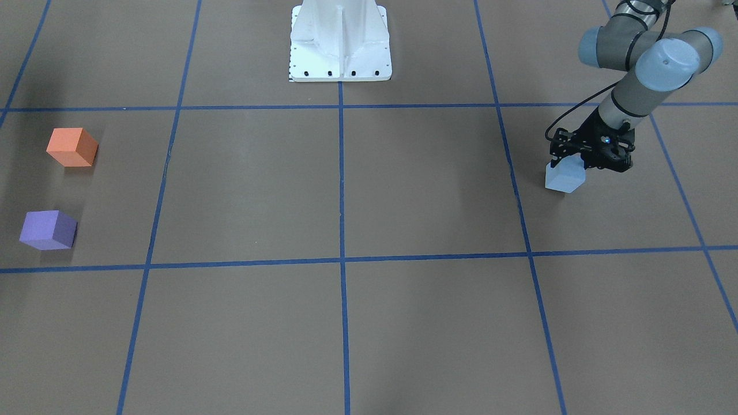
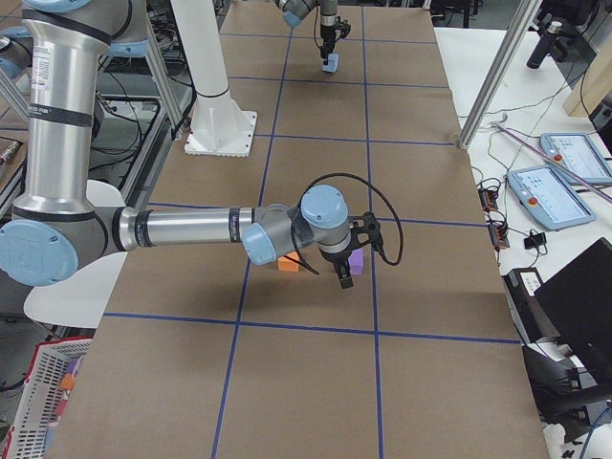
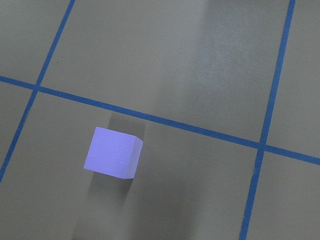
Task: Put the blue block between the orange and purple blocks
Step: 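Lower the left gripper onto the light blue cube and close it, then carry the light blue cube with the left gripper to the table center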
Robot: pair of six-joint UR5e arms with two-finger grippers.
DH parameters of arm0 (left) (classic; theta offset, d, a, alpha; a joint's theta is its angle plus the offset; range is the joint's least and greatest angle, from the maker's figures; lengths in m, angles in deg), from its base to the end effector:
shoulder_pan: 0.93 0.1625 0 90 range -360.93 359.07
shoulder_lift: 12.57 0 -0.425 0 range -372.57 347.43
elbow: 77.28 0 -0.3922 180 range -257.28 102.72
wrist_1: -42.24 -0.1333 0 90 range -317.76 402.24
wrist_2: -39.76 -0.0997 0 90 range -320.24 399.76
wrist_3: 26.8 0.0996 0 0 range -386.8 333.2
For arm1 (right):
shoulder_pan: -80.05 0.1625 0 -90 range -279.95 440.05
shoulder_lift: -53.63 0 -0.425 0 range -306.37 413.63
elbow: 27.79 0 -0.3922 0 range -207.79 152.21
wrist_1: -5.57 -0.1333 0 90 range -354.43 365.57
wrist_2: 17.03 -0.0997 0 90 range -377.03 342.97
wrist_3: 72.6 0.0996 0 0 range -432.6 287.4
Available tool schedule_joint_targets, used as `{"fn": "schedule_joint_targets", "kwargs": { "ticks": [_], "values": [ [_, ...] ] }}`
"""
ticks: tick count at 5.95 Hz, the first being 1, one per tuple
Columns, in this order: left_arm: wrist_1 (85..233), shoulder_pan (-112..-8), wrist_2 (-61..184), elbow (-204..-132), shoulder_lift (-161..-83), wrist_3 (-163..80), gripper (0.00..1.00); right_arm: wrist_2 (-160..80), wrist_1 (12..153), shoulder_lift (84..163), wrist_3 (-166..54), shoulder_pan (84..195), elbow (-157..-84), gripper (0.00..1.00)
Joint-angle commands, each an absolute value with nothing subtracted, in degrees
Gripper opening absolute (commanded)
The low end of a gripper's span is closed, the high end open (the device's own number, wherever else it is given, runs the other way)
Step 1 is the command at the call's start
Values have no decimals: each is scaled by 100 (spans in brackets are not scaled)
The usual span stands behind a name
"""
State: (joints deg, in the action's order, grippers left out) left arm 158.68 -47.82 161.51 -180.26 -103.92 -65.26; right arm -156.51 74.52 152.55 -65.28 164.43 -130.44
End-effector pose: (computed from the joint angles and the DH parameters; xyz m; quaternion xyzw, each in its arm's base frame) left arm 0.2969 -0.4355 0.4893 0.0862 0.4130 0.1318 0.8970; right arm 0.0139 -0.4466 0.5738 0.1476 -0.4281 -0.0766 0.8883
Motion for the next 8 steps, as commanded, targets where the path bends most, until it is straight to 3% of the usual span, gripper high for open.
{"fn": "schedule_joint_targets", "kwargs": {
  "ticks": [1, 2, 4, 5, 8],
  "values": [
    [13806, -4516, 16149, -18153, -12145, -7098, 11, -15651, 7448, 15277, -6522, 16443, -13045, 100],
    [13299, -4157, 16131, -17908, -13060, -7623, 12, -15651, 7456, 15286, -6522, 16443, -13045, 100],
    [13320, -3532, 15678, -16071, -15098, -8757, 14, -15651, 7448, 15295, -6495, 16443, -13045, 100],
    [13355, -3425, 15578, -15294, -15744, -8919, 16, -15660, 7447, 15295, -6487, 16443, -13045, 100],
    [13505, -3231, 15542, -15155, -15803, -8947, 74, -15669, 7448, 15303, -6469, 16443, -13053, 100]
  ]
}}
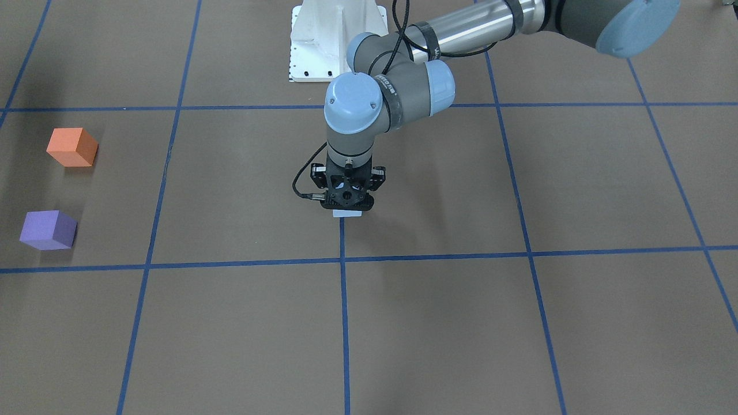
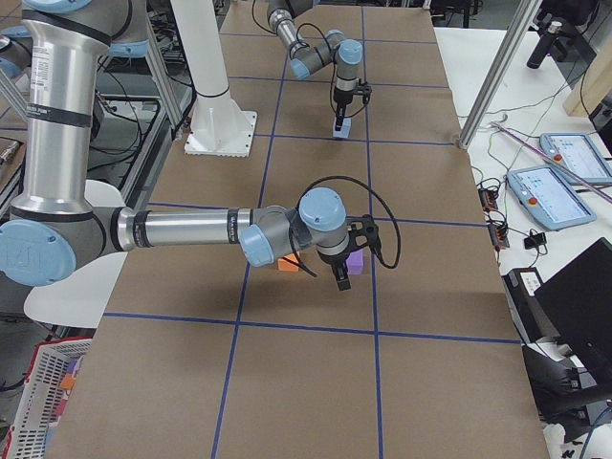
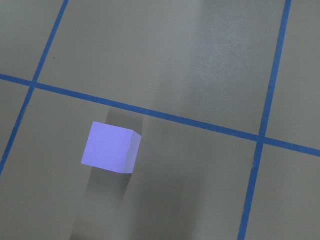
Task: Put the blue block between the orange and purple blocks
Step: 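Carry the light blue cube with the left gripper to the table center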
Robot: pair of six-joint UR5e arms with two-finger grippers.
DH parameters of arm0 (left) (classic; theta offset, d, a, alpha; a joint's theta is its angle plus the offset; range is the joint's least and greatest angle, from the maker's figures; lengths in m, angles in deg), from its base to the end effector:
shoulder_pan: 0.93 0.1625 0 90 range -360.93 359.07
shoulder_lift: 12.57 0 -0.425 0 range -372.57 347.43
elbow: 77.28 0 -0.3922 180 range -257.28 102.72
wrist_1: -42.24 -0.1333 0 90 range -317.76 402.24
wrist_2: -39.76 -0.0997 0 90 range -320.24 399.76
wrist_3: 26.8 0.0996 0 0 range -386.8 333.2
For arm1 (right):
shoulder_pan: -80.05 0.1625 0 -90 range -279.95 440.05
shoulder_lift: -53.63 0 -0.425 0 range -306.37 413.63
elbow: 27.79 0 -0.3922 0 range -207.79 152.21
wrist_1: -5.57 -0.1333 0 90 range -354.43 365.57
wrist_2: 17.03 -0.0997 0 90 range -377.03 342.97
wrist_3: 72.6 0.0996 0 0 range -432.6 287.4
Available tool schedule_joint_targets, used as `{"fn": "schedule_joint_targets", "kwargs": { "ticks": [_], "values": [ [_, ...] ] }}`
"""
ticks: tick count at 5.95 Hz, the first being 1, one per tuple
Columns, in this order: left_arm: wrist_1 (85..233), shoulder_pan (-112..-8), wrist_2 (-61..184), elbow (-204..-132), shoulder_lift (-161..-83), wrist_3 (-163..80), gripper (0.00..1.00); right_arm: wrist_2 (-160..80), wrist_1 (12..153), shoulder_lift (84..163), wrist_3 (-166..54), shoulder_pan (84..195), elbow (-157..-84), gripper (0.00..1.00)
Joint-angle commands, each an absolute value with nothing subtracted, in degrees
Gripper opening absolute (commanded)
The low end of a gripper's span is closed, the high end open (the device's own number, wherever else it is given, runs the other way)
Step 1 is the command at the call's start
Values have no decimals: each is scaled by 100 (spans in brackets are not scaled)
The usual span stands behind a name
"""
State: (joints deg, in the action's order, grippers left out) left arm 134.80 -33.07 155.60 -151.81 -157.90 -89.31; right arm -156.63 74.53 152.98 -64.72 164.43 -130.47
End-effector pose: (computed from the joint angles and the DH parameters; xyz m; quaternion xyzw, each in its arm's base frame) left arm 0.6166 -0.4935 0.1518 -0.0055 0.4096 0.0440 0.9112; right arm 0.0141 -0.4435 0.5767 0.1421 -0.4297 -0.0710 0.8889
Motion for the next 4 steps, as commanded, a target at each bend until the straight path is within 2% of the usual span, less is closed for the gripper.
{"fn": "schedule_joint_targets", "kwargs": {
  "ticks": [1, 3, 4],
  "values": [
    [13505, -3100, 15194, -15155, -15803, -8947, 99, -15669, 7447, 15303, -6469, 16443, -13053, 100],
    [13479, -3168, 15146, -15425, -15812, -8886, 100, -15695, 7465, 15251, -6417, 16443, -13106, 100],
    [13426, -3552, 15390, -15706, -15795, -8859, 100, -15713, 7482, 15172, -6103, 16443, -13202, 100]
  ]
}}
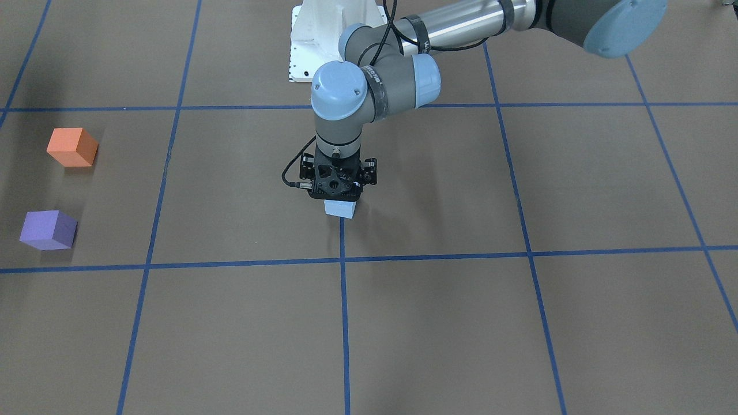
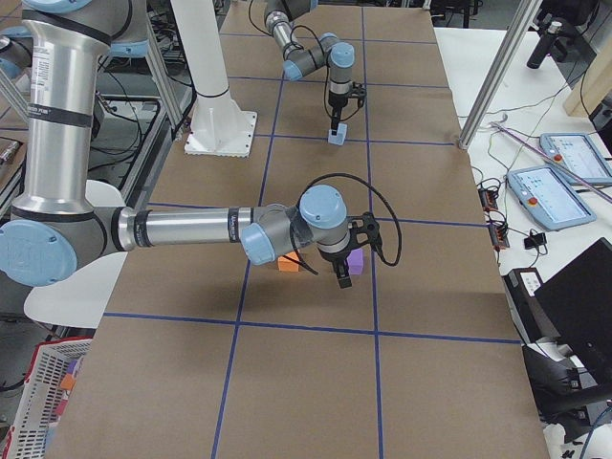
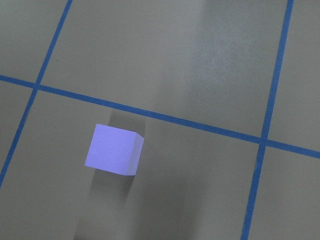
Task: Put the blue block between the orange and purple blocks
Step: 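Carry the light blue cube with the left gripper to the table center, then open the left gripper and withdraw it while the right gripper reaches toward the cube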
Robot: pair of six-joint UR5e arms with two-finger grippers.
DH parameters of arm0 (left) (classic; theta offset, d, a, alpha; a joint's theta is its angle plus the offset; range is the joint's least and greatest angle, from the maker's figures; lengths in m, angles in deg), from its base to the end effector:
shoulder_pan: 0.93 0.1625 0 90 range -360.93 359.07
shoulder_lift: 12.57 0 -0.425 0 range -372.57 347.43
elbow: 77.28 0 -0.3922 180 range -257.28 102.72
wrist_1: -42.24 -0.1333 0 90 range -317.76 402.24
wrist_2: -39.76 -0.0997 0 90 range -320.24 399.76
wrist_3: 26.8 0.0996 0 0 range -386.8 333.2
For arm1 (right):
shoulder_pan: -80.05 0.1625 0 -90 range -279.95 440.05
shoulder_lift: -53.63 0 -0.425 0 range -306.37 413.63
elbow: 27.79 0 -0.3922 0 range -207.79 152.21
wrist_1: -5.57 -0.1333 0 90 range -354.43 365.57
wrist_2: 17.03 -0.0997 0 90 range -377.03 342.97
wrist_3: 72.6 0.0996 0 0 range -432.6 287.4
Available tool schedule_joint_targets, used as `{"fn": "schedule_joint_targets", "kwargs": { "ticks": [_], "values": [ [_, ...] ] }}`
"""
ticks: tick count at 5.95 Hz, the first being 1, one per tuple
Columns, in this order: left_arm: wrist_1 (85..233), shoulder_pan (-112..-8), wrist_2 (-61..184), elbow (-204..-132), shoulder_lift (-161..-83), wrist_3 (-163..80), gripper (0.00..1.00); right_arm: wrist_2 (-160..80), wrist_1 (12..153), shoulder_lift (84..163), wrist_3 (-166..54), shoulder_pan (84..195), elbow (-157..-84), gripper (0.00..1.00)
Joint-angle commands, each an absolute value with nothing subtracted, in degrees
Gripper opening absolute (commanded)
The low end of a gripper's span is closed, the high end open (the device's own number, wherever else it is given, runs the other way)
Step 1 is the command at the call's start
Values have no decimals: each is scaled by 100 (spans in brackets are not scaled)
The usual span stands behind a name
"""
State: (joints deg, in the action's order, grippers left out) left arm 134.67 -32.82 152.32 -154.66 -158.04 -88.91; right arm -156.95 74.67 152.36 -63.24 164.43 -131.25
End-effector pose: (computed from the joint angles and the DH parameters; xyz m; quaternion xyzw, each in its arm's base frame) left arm 0.6062 -0.4892 0.1306 0.0316 0.4173 0.0437 0.9072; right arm 0.0133 -0.4474 0.5649 0.1457 -0.4342 -0.0647 0.8866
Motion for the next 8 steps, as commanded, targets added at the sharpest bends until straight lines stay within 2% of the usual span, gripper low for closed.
{"fn": "schedule_joint_targets", "kwargs": {
  "ticks": [1, 3, 5, 7, 8],
  "values": [
    [13426, -4113, 16002, -15865, -15716, -8241, 100, -15730, 7491, 14989, -5525, 16286, -13333, 100],
    [13426, -5377, 16577, -16121, -15006, -6164, 100, -15556, 7509, 14122, -3474, 15341, -13536, 100],
    [13373, -6538, 16928, -16087, -14278, -4344, 100, -14516, 7588, 13033, -1278, 13763, -13642, 100],
    [13504, -7734, 17695, -16059, -13217, -2461, 100, -12970, 9676, 11182, -127, 12267, -13677, 100],
    [13940, -8201, 17469, -16103, -12445, -1469, 100, -12605, 9984, 10781, 199, 11816, -13599, 100]
  ]
}}
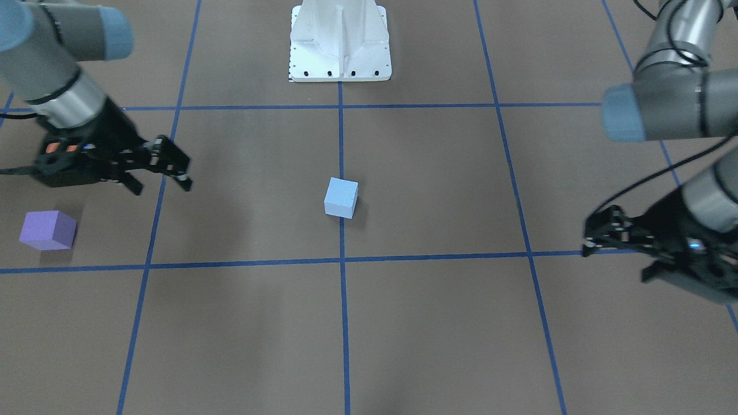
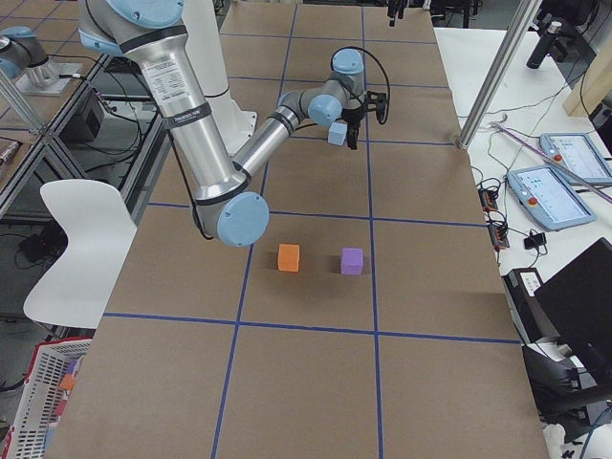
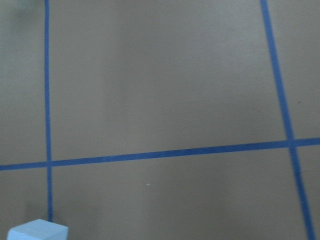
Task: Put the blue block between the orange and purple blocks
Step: 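Open the left gripper and withdraw it while the right gripper reaches toward the cube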
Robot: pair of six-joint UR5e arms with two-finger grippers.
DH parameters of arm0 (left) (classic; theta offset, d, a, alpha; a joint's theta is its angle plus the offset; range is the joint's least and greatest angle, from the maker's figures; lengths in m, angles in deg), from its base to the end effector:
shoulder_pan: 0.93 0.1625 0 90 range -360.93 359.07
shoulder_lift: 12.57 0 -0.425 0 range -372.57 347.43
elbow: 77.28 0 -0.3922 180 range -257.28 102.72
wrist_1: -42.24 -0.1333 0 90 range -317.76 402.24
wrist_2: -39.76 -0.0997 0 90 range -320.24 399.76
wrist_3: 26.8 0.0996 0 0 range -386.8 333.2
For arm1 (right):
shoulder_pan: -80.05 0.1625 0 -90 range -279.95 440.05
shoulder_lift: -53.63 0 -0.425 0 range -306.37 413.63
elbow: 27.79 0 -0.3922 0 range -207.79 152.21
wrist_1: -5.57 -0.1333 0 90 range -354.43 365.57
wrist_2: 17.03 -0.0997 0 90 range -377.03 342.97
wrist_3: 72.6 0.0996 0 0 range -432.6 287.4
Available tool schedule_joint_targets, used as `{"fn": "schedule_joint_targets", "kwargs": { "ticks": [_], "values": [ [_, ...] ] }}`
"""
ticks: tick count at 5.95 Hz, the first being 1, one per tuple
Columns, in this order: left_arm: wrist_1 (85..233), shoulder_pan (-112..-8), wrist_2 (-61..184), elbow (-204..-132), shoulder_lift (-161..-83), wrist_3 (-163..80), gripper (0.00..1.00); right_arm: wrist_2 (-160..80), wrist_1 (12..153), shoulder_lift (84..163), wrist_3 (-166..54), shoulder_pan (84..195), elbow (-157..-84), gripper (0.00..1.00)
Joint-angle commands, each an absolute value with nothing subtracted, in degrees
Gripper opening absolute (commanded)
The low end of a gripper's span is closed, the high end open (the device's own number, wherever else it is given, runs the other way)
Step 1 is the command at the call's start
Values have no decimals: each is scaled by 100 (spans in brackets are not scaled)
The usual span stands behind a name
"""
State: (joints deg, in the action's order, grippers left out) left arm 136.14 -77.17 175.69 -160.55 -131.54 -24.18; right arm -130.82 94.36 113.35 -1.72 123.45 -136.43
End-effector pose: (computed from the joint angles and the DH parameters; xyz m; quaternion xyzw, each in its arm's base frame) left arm 0.1039 -0.6838 0.4041 0.1703 0.3985 0.2151 0.8752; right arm -0.3762 -0.4840 0.2158 0.0555 -0.4513 0.1010 0.8849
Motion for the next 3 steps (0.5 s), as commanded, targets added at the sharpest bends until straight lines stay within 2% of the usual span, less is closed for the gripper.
{"fn": "schedule_joint_targets", "kwargs": {
  "ticks": [1, 3],
  "values": [
    [14092, -8588, 17389, -16078, -11793, -1433, 100, -12254, 10005, 10620, 428, 11402, -13503, 100],
    [14323, -8776, 16942, -15920, -10852, -1423, 100, -11899, 9996, 10094, 624, 10969, -12776, 100]
  ]
}}
